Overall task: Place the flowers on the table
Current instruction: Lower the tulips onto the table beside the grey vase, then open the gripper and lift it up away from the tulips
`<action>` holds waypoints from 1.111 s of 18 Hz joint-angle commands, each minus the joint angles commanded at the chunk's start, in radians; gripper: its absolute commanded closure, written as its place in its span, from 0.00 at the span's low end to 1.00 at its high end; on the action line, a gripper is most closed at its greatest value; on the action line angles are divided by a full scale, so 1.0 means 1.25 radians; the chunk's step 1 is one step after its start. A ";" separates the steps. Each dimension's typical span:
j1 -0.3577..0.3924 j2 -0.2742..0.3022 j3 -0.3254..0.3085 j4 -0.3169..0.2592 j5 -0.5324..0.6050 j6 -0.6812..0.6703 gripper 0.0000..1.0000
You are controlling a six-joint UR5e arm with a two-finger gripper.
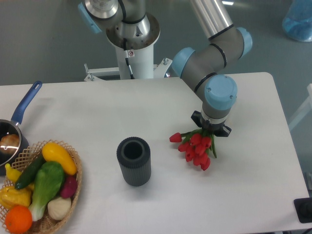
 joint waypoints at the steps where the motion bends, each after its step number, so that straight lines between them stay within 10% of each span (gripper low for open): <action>1: 0.000 -0.001 0.000 0.000 0.000 0.001 0.86; 9: 0.006 -0.001 0.011 0.001 -0.002 0.005 0.30; 11: 0.021 0.001 0.015 0.028 -0.002 0.005 0.00; 20: 0.043 0.051 0.060 0.076 -0.012 -0.067 0.00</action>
